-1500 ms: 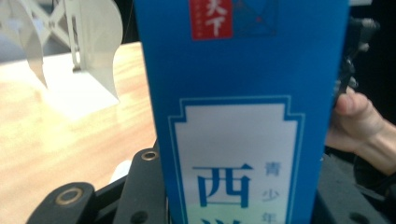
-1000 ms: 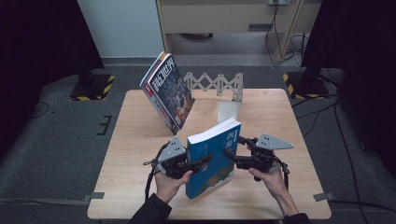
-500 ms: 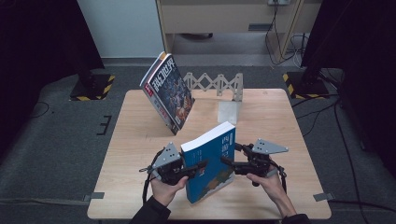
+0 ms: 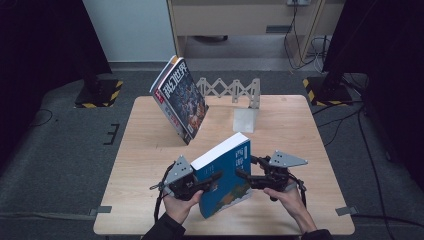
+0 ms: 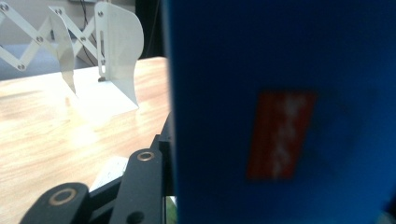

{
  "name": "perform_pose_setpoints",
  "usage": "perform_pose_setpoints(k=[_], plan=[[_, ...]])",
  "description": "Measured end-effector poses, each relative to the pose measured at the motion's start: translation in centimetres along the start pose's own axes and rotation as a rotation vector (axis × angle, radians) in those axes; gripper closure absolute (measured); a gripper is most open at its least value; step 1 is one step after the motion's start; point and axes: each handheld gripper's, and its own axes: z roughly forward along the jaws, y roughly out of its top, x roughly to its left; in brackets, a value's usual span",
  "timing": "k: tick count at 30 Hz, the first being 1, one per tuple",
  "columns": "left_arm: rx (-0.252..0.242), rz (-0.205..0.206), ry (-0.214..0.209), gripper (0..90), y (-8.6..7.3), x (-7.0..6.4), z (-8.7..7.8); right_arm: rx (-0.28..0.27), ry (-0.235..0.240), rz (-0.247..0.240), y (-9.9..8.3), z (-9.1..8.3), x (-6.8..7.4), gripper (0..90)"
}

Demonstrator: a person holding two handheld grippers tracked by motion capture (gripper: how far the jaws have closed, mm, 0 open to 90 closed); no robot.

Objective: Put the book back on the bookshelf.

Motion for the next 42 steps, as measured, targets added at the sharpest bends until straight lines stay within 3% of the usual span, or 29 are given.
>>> perform_pose_setpoints(k=[6,11,16,21,25,33,36,42], plan=[[-0.002,-0.011,0.007,59.1,0.1,0.3,0.4,0.001,-0.004,-0.005,-0.1,-0.1,0.0,33.9],[0.025,-0.015,0.01,60.9,0.6,0.1,0.7,0.002,-0.008,0.005,-0.2,-0.1,-0.3,33.7],[0.041,-0.047,0.014,61.2,1.1,0.2,1.0,0.01,-0.007,0.015,-0.3,-0.7,-0.7,31.3],[0.051,-0.03,-0.02,61.4,2.4,-0.7,1.2,-0.005,-0.072,0.045,-0.9,-2.4,-2.2,30.9],[0.056,0.001,-0.011,61.5,3.3,-1.7,1.4,0.008,-0.119,0.066,-1.6,-3.3,-3.4,29.8],[0.055,-0.022,-0.001,61.5,4.0,-0.8,0.7,0.011,-0.188,0.083,-1.8,-4.5,-4.8,28.1],[0.04,-0.034,0.002,61.5,4.7,-0.4,0.3,0.049,-0.241,0.081,-2.1,-4.6,-5.3,27.0],[-0.002,-0.047,0.044,61.5,6.6,0.8,-0.2,0.117,-0.292,0.069,-2.9,-4.3,-5.7,26.3]])
